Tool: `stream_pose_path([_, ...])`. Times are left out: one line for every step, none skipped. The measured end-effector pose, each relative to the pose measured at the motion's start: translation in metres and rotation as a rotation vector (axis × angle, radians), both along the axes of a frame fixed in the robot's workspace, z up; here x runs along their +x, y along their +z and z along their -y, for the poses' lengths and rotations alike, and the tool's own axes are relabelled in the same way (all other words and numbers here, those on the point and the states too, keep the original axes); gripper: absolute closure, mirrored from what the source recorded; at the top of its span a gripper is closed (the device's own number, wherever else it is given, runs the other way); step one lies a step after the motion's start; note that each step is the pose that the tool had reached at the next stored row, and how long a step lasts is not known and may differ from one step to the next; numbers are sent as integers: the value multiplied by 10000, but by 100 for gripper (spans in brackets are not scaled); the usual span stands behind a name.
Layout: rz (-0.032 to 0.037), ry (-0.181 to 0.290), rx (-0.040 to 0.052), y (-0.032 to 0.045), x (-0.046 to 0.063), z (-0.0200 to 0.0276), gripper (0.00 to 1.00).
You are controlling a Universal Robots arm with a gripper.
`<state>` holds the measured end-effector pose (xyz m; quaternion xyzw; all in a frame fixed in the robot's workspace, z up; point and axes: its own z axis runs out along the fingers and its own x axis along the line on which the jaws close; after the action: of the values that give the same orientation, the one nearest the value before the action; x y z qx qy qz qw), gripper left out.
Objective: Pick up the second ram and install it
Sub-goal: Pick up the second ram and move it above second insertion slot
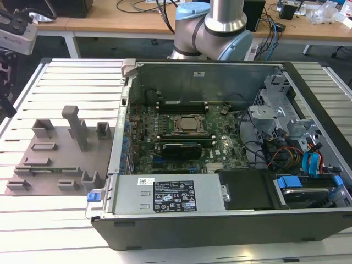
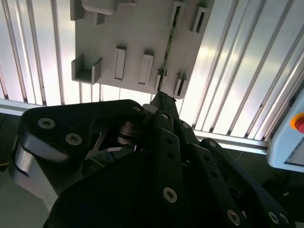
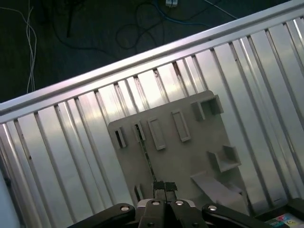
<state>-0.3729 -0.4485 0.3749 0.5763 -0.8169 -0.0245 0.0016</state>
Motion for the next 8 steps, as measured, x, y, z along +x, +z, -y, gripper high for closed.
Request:
stream_pose_path([0,121,0,0,0,0,90])
stream_pose_path([0,223,0,0,0,0,90])
stream_pose_path([0,332,0,0,0,0,90])
stream_pose_path([0,407,0,0,0,0,90])
stream_pose_path([0,490,-1,0,0,0,90])
stream_pose_path([0,670,0,0,0,0,90])
stream_pose_path([-1,842,0,0,0,0,90])
stream_pose_path([1,987,0,0,0,0,90])
